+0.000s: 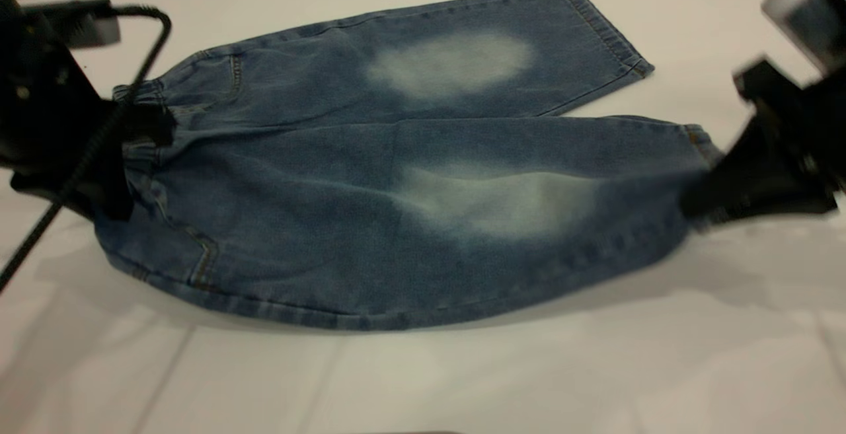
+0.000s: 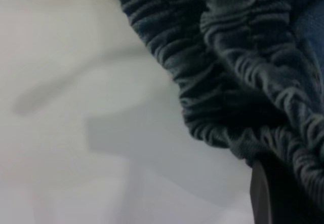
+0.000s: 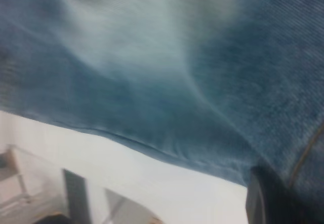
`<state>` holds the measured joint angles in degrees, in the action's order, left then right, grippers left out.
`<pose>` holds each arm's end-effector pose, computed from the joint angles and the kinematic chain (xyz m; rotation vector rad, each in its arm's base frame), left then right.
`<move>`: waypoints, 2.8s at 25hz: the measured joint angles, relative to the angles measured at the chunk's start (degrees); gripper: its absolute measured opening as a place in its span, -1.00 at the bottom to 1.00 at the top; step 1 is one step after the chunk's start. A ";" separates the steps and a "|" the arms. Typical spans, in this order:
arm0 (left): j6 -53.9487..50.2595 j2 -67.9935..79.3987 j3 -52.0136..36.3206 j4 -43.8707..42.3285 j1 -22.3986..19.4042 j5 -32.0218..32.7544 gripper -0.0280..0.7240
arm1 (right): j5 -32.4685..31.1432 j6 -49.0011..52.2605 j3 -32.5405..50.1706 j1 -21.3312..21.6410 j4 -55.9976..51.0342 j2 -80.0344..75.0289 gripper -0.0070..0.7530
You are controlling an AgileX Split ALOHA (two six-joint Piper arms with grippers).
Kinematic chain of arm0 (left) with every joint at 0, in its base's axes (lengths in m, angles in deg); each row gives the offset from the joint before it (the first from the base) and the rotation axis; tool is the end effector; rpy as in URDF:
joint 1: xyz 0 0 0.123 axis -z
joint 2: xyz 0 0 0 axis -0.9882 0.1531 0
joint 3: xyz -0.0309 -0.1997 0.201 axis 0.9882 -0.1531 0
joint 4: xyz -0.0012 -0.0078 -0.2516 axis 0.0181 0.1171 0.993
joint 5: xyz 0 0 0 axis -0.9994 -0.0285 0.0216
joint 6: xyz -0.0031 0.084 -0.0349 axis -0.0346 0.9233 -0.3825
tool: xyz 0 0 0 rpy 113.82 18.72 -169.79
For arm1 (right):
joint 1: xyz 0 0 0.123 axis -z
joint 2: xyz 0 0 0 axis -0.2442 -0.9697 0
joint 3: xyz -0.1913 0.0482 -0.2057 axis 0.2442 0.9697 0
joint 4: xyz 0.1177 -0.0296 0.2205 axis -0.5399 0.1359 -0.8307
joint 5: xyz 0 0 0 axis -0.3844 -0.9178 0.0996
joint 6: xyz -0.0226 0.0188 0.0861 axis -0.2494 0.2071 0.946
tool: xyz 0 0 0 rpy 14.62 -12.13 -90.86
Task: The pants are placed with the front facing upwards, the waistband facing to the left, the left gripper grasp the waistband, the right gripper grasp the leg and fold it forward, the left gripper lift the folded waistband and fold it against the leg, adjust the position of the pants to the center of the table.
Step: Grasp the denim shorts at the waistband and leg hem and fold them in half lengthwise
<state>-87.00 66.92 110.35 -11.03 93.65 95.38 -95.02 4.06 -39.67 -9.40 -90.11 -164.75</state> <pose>0.2901 -0.0639 0.1118 -0.1444 2.8755 -0.0986 0.2645 0.0402 0.0819 0.3126 2.7755 1.1080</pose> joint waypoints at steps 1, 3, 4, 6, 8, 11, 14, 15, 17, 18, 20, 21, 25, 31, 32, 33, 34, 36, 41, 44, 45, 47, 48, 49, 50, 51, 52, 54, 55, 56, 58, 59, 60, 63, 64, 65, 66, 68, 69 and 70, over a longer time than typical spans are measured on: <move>0.00 -0.98 0.00 0.18 0.00 0.22 -0.76 | -1.54 1.00 -1.34 0.00 0.11 0.44 -0.90; 0.00 -3.59 0.00 0.52 0.00 0.12 -0.76 | -3.26 3.10 -4.58 0.00 0.59 0.99 -0.90; -0.06 -4.87 0.00 0.52 0.00 -0.22 -0.76 | -3.54 4.47 -6.06 0.00 0.90 1.07 -0.90; -1.04 -6.81 0.00 0.91 0.00 -1.43 -0.76 | -3.78 6.95 -9.71 0.00 1.72 1.07 -0.90; -3.29 -7.95 -0.05 1.01 0.00 -3.18 -0.76 | -3.66 9.40 -13.03 0.00 2.67 1.07 -0.90; -8.01 -8.41 -0.22 1.01 0.00 -6.43 -0.76 | -2.56 12.63 -17.93 0.00 4.12 1.07 -0.90; -13.83 -8.41 -0.47 1.20 0.00 -10.56 -0.76 | -1.17 15.25 -22.31 0.00 4.68 0.51 -0.90; -15.54 -8.41 -0.50 1.22 0.00 -12.18 -0.76 | -0.92 15.91 -23.33 0.00 4.81 -0.07 -0.90; -18.16 -8.41 -0.50 1.34 0.00 -15.38 -0.76 | -0.34 16.60 -25.46 0.00 4.87 -1.75 -0.90; -19.53 -8.41 -0.50 1.36 0.00 -16.90 -0.76 | -0.06 16.93 -26.26 0.00 4.87 -2.89 -0.90; -21.94 -8.41 -0.50 1.41 0.00 -19.18 -0.76 | 0.21 17.36 -28.00 0.00 4.87 -5.07 -0.90; -23.20 -8.32 -0.50 1.41 0.00 -20.02 -0.75 | 0.21 17.43 -28.89 0.00 4.87 -6.25 -0.90; -27.42 -6.67 0.07 2.29 -1.73 -22.40 -0.75 | 0.63 17.70 -31.90 0.00 4.34 -9.66 -0.90; -29.04 -2.97 3.47 2.74 -4.63 -23.42 -0.75 | 2.25 18.83 -36.11 0.00 2.88 -13.43 -0.90; -29.53 -2.53 3.93 2.84 -4.63 -23.61 -0.75 | 2.37 18.98 -37.14 0.00 2.62 -14.26 -0.90; -30.39 -2.17 4.14 2.96 -4.70 -24.11 -0.75 | 2.42 19.20 -38.03 0.00 2.57 -15.03 -0.90; -31.14 -1.76 4.14 3.07 -4.96 -24.96 -0.75 | 2.42 19.58 -39.13 0.00 2.43 -15.64 -0.90; -33.58 -0.77 4.16 3.20 -5.51 -26.68 -0.75 | 2.42 20.21 -41.13 0.00 1.73 -17.02 -0.90; -38.33 2.44 4.33 4.89 -6.02 -30.83 -0.75 | 2.42 20.52 -44.72 -0.25 -1.65 -18.45 -0.90; -41.11 3.17 4.37 5.32 -6.28 -34.38 -0.75 | 2.43 20.58 -45.78 -0.25 -3.72 -18.45 -0.90; -41.75 3.17 4.37 5.39 -6.27 -36.09 -0.75 | 2.76 20.58 -46.04 -0.30 -4.24 -18.45 -0.90; -42.73 3.32 4.45 5.65 -6.27 -39.37 -0.75 | 3.81 20.64 -46.59 -0.37 -5.78 -18.52 -0.90; -42.93 3.55 4.58 6.20 -6.27 -40.77 -0.75 | 4.26 20.64 -47.01 -0.37 -6.50 -18.58 -0.90; -43.14 3.96 4.63 6.87 -6.33 -41.57 -0.75 | 4.64 20.64 -47.51 -0.37 -7.26 -18.89 -0.90; -43.27 4.54 4.70 7.75 -6.47 -42.13 -0.75 | 4.83 20.64 -47.95 -0.55 -7.96 -19.26 -0.90; -43.33 5.21 4.78 8.36 -6.80 -42.32 -0.75 | 5.02 20.64 -48.35 -0.69 -8.40 -19.67 -0.90; -43.36 6.14 5.01 8.96 -7.09 -42.46 -0.75 | 5.09 20.64 -48.76 -0.74 -8.78 -20.14 -0.90; -43.40 8.18 5.69 9.53 -7.49 -43.11 -0.75 | 5.33 20.64 -49.61 -1.23 -9.91 -21.49 -0.90; -43.40 9.01 6.18 9.57 -7.49 -43.81 -0.75 | 5.61 20.64 -50.07 -1.40 -10.58 -22.13 -0.90; -43.40 9.95 6.68 9.62 -7.49 -44.51 -0.75 | 5.94 20.64 -50.55 -1.49 -11.15 -22.97 -0.90; -43.40 11.76 8.20 9.62 -7.49 -45.94 -0.75 | 6.59 20.58 -51.34 -1.56 -12.42 -24.67 -0.90; -43.40 12.78 9.00 9.69 -7.49 -46.38 -0.75 | 6.82 20.40 -51.72 -1.56 -12.47 -25.35 -0.90; -43.26 13.84 9.63 9.69 -7.49 -46.64 -0.75 | 7.03 20.17 -52.05 -1.56 -12.61 -26.07 -0.90; -41.53 17.20 11.73 9.69 -7.49 -47.39 -0.74 | 7.24 19.06 -53.12 -1.61 -12.75 -27.53 -0.85; -40.73 18.29 12.34 9.69 -7.49 -47.47 -0.73 | 7.24 18.84 -53.40 -1.61 -12.75 -27.86 -0.82; -39.94 19.21 12.85 9.69 -7.49 -47.47 -0.71 | 7.24 18.63 -53.59 -1.61 -12.75 -27.91 -0.77; -39.10 19.76 13.21 9.47 -7.49 -47.53 -0.69 | 7.29 18.17 -53.83 -1.61 -12.75 -27.91 -0.70; -37.75 20.48 13.40 8.26 -7.49 -47.81 -0.60 | 7.15 17.15 -53.89 -1.61 -12.75 -27.91 -0.50; -36.86 20.51 13.50 7.47 -7.49 -47.88 -0.52 | 6.93 16.75 -53.89 -1.61 -12.75 -27.91 -0.37; -36.10 20.58 13.60 6.21 -7.49 -47.93 -0.42 | 6.59 16.32 -53.89 -1.61 -12.75 -27.91 -0.22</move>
<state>-123.10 87.50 123.94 -4.82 86.16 47.45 -88.43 20.37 -93.56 -11.00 -102.86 -192.66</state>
